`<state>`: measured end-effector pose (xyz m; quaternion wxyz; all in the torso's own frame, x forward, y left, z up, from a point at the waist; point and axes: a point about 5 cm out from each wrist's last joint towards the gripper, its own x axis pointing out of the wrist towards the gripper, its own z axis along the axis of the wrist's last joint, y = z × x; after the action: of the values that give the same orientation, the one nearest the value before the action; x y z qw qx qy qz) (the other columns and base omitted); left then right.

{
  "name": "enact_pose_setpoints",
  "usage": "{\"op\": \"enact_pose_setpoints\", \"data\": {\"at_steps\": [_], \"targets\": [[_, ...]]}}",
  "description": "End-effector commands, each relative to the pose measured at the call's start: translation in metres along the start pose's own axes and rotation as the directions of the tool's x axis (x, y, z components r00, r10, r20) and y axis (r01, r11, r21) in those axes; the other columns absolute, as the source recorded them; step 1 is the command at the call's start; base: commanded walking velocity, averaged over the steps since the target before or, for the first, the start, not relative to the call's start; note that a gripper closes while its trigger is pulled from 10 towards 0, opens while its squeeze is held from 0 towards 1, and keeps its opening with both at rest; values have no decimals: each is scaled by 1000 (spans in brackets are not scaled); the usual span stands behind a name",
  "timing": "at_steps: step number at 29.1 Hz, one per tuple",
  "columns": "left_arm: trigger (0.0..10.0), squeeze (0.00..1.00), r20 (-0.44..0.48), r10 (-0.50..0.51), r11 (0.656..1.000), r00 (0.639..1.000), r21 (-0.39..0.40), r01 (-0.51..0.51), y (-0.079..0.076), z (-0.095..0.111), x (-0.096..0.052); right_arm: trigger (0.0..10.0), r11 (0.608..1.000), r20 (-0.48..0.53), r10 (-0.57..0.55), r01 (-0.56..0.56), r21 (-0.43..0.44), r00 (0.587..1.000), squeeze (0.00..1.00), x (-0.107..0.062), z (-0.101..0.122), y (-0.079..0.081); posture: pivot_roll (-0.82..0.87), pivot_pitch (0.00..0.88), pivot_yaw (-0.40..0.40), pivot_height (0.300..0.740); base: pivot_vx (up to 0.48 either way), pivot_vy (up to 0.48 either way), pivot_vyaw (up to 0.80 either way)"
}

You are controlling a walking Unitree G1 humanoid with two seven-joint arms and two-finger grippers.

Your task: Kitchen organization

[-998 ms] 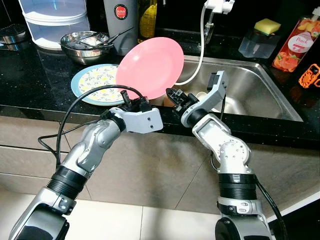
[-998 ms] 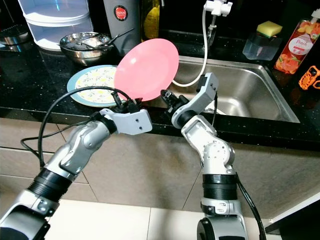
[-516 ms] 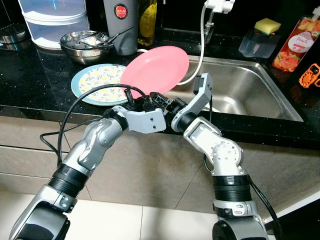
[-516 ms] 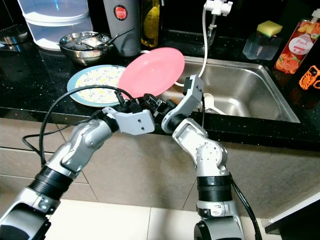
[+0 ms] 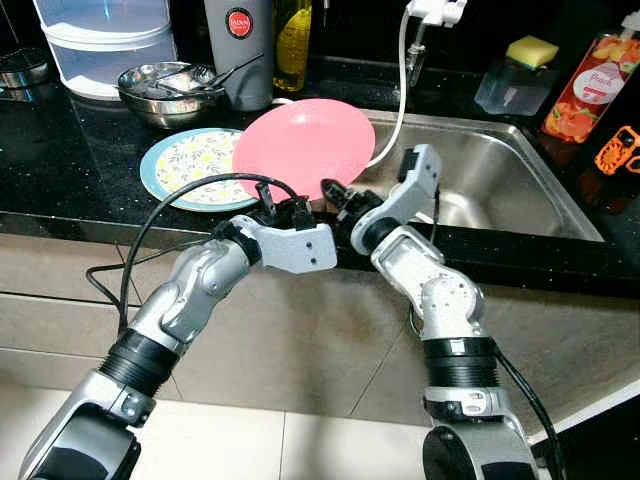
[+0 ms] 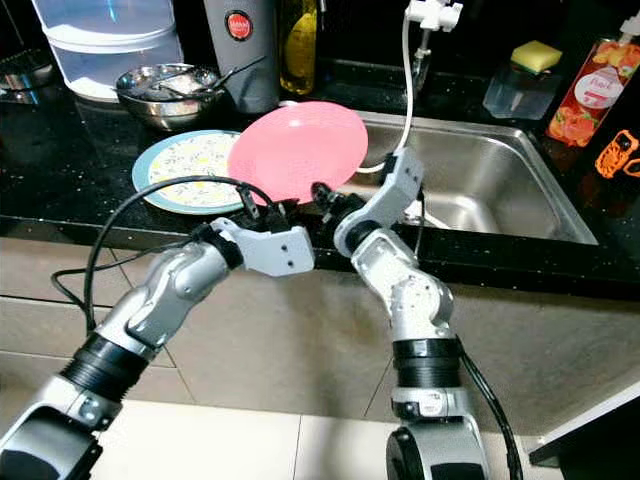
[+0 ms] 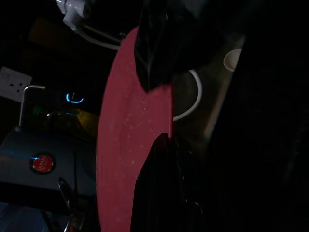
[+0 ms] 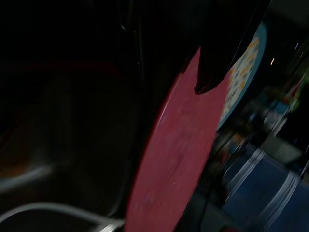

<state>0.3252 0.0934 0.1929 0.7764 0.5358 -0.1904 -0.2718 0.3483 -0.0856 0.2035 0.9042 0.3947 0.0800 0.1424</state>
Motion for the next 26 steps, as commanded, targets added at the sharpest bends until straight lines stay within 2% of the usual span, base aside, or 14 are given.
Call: {"op": "enact_pose_setpoints", "data": {"at_steps": [1, 4, 5, 8, 9, 10, 11, 18, 19, 20, 21, 24, 25, 26], "targets": [[0, 0, 52, -21, 1000, 998, -14, 22, -8, 12, 3, 10000, 998, 24, -9, 7, 62, 1000, 0, 5, 1, 3, 185, 0, -82, 740, 0, 0, 0], [0, 0, 56, -29, 999, 998, -15, 29, -10, 12, 3, 10000, 997, 8, 30, -31, 71, 1000, 0, 7, -1, 9, 185, 0, -82, 740, 0, 0, 0], [0, 0, 58, -31, 999, 998, -13, 32, -10, 13, 3, 8627, 998, -38, 53, -52, 35, 998, 0, 7, -7, 13, 185, 0, -82, 740, 0, 0, 0], [0, 0, 59, -33, 999, 998, -12, 33, -10, 13, 3, 8627, 998, -71, 63, -63, 8, 995, 0, 7, -12, 15, 185, 0, -82, 740, 0, 0, 0], [0, 0, 67, -37, 999, 997, 5, 37, -10, 14, 3, 2863, 997, -121, 77, -78, -2, 990, 0, 7, -21, 17, 186, 0, -85, 740, 0, 0, 0], [0, 0, 67, -37, 999, 997, 5, 37, -10, 14, 3, 2863, 997, -121, 77, -78, -2, 990, 0, 7, -21, 17, 186, 0, -85, 740, 0, 0, 0], [0, 0, 78, -45, 999, 996, 28, 43, -11, 15, 3, 0, 996, -154, 88, -89, 0, 984, 0, 7, -28, 19, 186, 0, -85, 740, 0, 0, 0], [0, 0, 91, -62, 994, 994, 101, 53, -13, 17, 3, 0, 996, -171, 93, -89, 27, 981, 0, 8, -34, 21, 186, 0, -86, 740, 0, 0, 0], [5333, 0, 89, -58, 993, 994, 103, 49, -13, 17, 3, 0, 996, -159, 86, -82, 33, 983, 0, 8, -32, 20, 186, 0, -86, 740, 0, 0, 0], [5333, 0, 89, -58, 993, 994, 103, 49, -13, 17, 3, 0, 996, -159, 86, -82, 33, 983, 0, 8, -32, 20, 186, 0, -86, 740, 0, 0, 0], [10000, 0, 87, -57, 993, 995, 104, 48, -13, 17, 3, 0, 997, -146, 79, -75, 38, 986, 0, 9, -29, 18, 185, 0, -85, 740, 0, 0, 0], [10000, 0, 87, -55, 994, 995, 103, 46, -13, 17, 3, 0, 996, -126, 78, -73, 47, 989, 0, 10, -26, 16, 185, 0, -85, 740, 0, 0, 0], [10000, 463, 92, -45, 995, 995, 96, 36, -12, 17, 4, 4784, 996, -100, 80, -75, 53, 992, 0, 10, -22, 16, 184, 0, -84, 740, 0, 0, 0], [10000, 1000, 101, -36, 998, 994, 62, 30, -11, 19, 3, 10000, 994, -70, 93, -89, 61, 993, 0, 9, -17, 17, 185, 0, -83, 740, 0, 0, 0]]}}
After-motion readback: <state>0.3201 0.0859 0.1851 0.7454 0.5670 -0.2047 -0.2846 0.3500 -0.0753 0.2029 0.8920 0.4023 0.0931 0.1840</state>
